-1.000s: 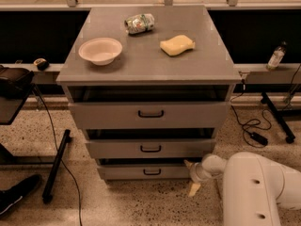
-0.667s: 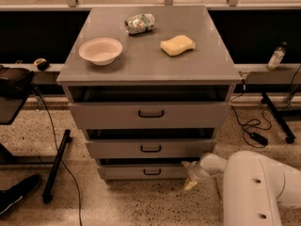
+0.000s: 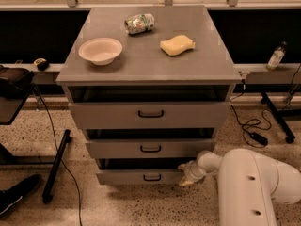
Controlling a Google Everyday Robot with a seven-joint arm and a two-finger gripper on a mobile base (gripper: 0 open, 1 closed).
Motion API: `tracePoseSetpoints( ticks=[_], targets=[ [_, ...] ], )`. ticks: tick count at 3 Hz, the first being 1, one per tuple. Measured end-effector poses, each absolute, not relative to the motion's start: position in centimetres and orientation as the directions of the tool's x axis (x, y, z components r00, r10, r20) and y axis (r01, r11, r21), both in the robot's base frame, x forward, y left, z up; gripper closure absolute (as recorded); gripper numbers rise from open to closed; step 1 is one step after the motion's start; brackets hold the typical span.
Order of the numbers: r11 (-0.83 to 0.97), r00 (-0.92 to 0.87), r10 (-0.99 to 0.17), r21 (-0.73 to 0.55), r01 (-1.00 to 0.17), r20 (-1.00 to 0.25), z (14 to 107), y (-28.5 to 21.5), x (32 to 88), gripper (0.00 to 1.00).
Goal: Open bottom drawer
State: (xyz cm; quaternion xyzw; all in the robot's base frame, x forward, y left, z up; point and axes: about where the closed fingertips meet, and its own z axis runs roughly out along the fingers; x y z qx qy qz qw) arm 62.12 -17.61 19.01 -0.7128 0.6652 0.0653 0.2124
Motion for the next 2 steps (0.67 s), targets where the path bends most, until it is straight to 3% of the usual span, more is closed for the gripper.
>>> tracePoseSetpoints(
  ticks=[1, 2],
  targets=[
    [-0.019, 0.075, -0.915, -0.143, -0.99, -0.397, 18.75, -17.55, 60.57, 0.51],
    [-0.019, 0.069, -0.914, -0.128, -0.992, -0.401, 18.92, -17.63, 60.14, 0.42]
  ],
)
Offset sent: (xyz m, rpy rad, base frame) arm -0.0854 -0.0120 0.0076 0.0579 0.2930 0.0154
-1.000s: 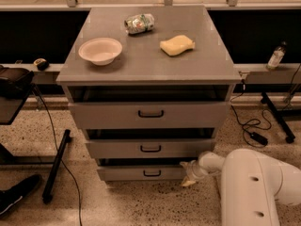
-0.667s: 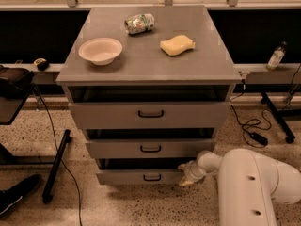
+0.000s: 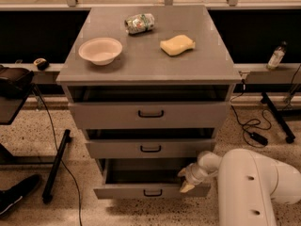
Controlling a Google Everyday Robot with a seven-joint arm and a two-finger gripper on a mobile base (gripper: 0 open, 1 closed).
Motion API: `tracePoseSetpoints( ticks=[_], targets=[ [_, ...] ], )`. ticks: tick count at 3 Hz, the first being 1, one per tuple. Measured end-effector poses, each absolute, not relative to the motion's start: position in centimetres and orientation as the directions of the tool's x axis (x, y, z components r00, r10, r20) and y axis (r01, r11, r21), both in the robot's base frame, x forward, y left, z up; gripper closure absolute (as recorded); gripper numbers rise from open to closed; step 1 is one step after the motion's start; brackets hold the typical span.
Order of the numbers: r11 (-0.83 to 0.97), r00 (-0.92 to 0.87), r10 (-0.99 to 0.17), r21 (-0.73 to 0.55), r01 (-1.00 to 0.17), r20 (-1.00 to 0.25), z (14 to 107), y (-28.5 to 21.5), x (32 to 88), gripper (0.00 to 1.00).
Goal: Open bottom drawer
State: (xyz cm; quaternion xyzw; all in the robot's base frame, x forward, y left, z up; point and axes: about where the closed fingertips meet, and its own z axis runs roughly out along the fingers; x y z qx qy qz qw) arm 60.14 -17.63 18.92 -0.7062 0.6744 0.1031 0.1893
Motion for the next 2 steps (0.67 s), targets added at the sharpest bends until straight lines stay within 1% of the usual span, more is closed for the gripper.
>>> tracePoseSetpoints(
  ticks=[1, 2],
  targets=[
    [-0.019, 0.069, -0.914, -0.128, -0.992, -0.401, 18.92, -17.63, 60.14, 0.24],
    [-0.019, 0.069, -0.913, -0.128, -0.992, -0.401, 18.92, -17.63, 60.13, 0.02]
  ],
)
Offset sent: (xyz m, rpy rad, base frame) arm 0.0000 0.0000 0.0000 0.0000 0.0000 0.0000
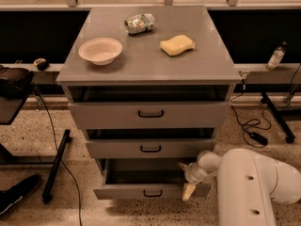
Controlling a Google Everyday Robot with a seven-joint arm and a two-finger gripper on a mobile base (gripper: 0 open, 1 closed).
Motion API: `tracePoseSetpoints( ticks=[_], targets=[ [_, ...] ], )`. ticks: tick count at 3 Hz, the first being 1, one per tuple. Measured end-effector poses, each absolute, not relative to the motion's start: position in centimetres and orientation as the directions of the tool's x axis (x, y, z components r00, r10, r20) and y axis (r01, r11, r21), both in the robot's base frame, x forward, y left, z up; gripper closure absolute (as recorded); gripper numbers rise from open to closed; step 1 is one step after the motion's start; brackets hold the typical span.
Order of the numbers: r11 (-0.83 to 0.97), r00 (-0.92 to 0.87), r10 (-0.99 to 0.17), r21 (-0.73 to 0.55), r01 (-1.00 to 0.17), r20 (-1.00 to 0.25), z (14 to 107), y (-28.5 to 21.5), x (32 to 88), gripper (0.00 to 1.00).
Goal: Open bottom drawer
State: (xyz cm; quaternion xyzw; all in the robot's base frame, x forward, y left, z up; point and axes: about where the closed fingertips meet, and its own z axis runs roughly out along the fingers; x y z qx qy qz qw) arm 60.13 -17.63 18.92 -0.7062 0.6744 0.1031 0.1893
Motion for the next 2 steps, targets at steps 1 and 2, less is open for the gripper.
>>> tracePoseSetpoints(
  ticks=[1, 2],
  targets=[
    [-0.019, 0.069, -0.914, -0.128, -0.992, -0.401, 18.91, -17.63, 60.13, 0.0],
    [-0.049, 0.078, -0.919, -0.086, -0.995, -0.386, 17.98, -17.5, 59.19, 0.0]
  ],
)
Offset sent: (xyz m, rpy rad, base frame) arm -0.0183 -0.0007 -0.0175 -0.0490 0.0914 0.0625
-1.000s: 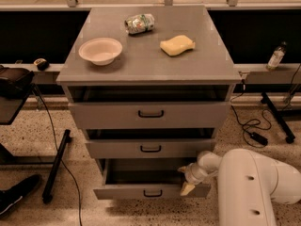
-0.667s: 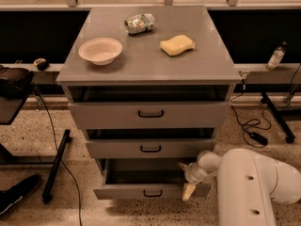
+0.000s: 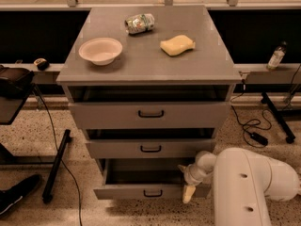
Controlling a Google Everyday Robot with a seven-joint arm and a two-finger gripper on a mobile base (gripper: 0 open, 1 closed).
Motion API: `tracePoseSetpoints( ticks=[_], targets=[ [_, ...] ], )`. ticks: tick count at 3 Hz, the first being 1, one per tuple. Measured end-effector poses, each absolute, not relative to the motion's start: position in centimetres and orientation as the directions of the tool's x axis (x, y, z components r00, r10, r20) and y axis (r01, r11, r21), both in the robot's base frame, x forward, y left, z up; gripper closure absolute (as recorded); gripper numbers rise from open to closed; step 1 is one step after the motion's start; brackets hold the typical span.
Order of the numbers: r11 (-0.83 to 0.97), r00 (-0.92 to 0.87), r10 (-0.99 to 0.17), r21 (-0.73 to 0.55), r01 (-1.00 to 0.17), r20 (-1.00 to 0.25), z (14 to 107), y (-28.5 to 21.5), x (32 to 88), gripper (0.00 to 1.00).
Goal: Open bottom drawer
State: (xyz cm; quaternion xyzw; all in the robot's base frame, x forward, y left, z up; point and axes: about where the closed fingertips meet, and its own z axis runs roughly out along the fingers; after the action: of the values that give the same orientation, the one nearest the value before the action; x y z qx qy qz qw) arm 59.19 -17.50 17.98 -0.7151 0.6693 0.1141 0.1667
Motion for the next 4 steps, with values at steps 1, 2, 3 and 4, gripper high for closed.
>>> tracePoseSetpoints(
  ticks=[1, 2, 3, 4],
  targets=[
    [-0.059, 0.069, -0.937, -0.038, -0.998, -0.343, 18.2, -18.9, 56.8, 0.17],
    [-0.103, 0.085, -0.941, 0.037, -0.994, -0.328, 18.2, -18.8, 51.3, 0.33],
    [-0.113, 0.085, -0.941, 0.068, -0.991, -0.327, 18.4, -18.8, 49.4, 0.32],
    [-0.113, 0.085, -0.941, 0.068, -0.991, -0.327, 18.9, -18.8, 49.4, 0.32]
  ],
)
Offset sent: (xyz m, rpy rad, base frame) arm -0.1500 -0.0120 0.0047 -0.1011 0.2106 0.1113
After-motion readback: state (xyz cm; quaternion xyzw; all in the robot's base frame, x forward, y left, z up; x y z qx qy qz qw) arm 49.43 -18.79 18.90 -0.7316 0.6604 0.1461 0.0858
